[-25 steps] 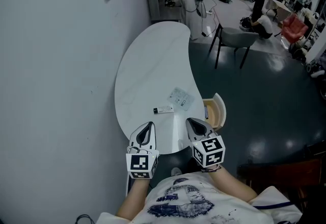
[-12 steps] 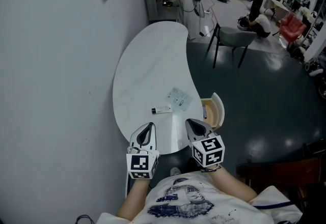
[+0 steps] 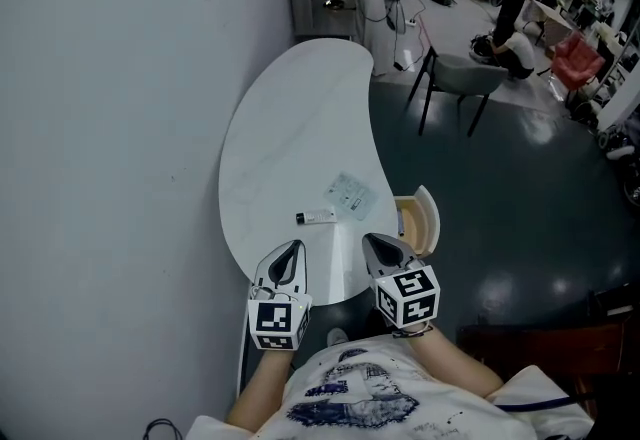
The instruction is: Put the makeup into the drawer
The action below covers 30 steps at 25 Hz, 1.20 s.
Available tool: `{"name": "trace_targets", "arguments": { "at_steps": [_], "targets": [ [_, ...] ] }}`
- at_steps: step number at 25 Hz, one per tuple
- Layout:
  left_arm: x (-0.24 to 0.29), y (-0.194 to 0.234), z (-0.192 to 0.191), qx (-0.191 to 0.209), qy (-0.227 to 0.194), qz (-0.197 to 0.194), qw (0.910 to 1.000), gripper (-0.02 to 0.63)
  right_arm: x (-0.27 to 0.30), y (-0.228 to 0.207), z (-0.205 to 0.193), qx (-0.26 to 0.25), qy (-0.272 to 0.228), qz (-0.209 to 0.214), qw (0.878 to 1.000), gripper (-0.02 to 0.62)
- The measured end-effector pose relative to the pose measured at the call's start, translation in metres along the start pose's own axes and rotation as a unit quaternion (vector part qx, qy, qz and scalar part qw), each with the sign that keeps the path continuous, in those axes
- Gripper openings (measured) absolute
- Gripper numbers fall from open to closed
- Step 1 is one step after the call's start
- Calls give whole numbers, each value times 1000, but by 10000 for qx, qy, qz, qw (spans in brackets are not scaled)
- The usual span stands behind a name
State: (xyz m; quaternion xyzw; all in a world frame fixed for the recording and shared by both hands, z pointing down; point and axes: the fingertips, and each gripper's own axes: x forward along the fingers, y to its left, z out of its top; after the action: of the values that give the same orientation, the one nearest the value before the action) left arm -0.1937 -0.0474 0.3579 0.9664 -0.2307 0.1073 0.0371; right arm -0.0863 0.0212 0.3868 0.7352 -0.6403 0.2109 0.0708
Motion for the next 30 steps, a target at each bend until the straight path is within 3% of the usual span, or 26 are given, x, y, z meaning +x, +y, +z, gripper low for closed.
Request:
{"name": "trace_targets", "arguments": {
  "at_steps": [11, 18, 30],
  "targets": [
    [42, 7, -8, -121, 222, 293, 9992, 46, 34, -32, 3, -37, 219, 311, 9993, 21],
    [69, 10, -12, -305, 321, 686, 9967, 46, 61, -56, 9, -178, 397, 673, 9968, 21],
    [73, 31, -30, -688, 426, 1784, 9806, 46, 110, -47, -2, -786, 916, 1905, 9742, 21]
  ]
}}
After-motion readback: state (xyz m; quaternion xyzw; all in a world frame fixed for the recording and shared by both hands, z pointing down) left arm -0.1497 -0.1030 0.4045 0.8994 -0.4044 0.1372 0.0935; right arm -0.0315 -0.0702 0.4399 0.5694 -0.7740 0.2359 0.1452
